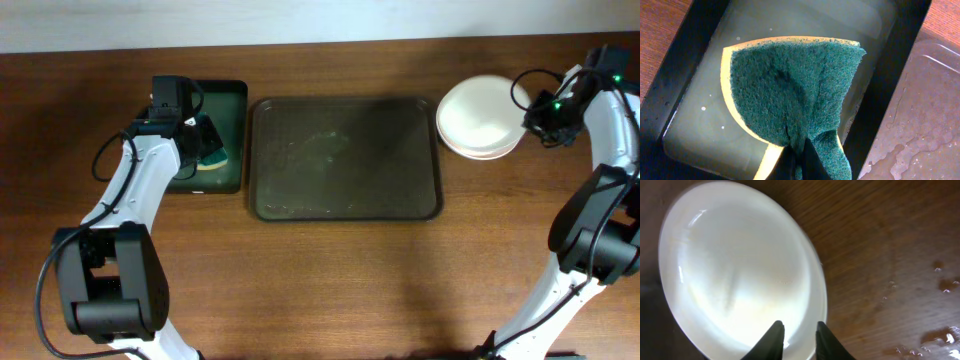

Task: Clean dirty plates on tray and stack at the side
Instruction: 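Open the right gripper on the stack and withdraw it upward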

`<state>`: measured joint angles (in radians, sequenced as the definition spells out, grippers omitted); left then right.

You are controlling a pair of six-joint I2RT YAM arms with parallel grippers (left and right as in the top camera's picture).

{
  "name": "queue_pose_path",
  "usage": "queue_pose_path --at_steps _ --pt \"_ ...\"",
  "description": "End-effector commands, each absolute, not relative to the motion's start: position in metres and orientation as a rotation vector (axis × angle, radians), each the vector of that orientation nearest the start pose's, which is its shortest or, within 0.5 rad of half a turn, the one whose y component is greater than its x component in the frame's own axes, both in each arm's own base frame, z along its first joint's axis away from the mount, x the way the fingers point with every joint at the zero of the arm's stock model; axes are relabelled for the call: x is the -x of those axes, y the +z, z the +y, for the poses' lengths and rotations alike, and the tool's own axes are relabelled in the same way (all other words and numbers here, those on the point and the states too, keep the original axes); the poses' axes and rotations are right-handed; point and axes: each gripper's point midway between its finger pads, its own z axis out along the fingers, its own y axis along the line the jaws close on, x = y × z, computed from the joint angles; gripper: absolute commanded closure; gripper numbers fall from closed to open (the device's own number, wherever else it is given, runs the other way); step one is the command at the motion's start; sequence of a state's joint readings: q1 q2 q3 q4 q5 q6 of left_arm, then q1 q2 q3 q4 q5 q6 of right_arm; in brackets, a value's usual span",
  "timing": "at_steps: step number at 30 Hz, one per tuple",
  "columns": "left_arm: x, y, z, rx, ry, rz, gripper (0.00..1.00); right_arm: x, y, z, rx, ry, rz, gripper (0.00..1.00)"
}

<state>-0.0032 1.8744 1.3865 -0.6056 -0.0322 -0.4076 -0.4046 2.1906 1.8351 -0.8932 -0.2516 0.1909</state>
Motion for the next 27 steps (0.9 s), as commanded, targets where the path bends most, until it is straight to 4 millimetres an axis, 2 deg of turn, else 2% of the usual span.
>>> queue_pose_path --at_steps 1,3,5,7,8,12,14,18,20,21,22,23,25,27 --pt "-0.456 0.081 0.004 0.528 -0.096 2.624 1.00 -0.478 0.076 -0.142 -0.728 0.334 2.674 0.73" --pt "-0.457 0.081 0.004 0.528 -0.096 2.619 1.00 -0.478 0.079 -0.131 -0.711 0.389 2.678 0.55" --pt "-0.464 0.085 0.005 0.525 -0.104 2.586 1.00 -0.478 0.091 -0.114 -0.684 0.525 2.663 0.46" --pt "-0.473 0.090 0.008 0.524 -0.112 2.543 1.00 -0.477 0.105 -0.099 -0.657 0.638 2.641 0.44" --pt "-0.481 0.095 0.011 0.526 -0.117 2.505 1.00 -0.475 0.118 -0.088 -0.623 0.699 2.627 0.44" --pt "-0.493 0.095 0.014 0.524 -0.125 2.463 1.00 -0.468 0.155 -0.062 -0.470 0.698 2.611 0.44" --pt "-0.497 0.079 0.013 0.526 -0.132 2.480 1.00 -0.464 0.177 -0.041 -0.362 0.685 2.601 0.44" --pt "-0.499 0.049 0.007 0.526 -0.166 2.529 0.99 -0.456 0.205 -0.003 -0.239 0.686 2.586 0.43" --pt "-0.498 0.036 0.006 0.530 -0.164 2.552 0.83 -0.451 0.218 0.016 -0.167 0.680 2.578 0.43" --pt "-0.497 0.036 0.006 0.530 -0.164 2.553 0.68 -0.448 0.224 0.023 -0.138 0.659 2.575 0.43" --pt "-0.498 0.037 0.007 0.530 -0.164 2.548 0.46 -0.446 0.228 0.028 -0.119 0.639 2.572 0.43" --pt "-0.499 0.040 0.008 0.530 -0.165 2.541 0.30 -0.444 0.232 0.033 -0.101 0.622 2.570 0.41" --pt "-0.502 0.052 0.008 0.526 -0.169 2.518 0.09 -0.438 0.244 0.046 -0.053 0.606 2.556 0.39" --pt "-0.504 0.072 0.008 0.509 -0.170 2.483 0.00 -0.428 0.258 0.057 -0.014 0.607 2.540 0.38"
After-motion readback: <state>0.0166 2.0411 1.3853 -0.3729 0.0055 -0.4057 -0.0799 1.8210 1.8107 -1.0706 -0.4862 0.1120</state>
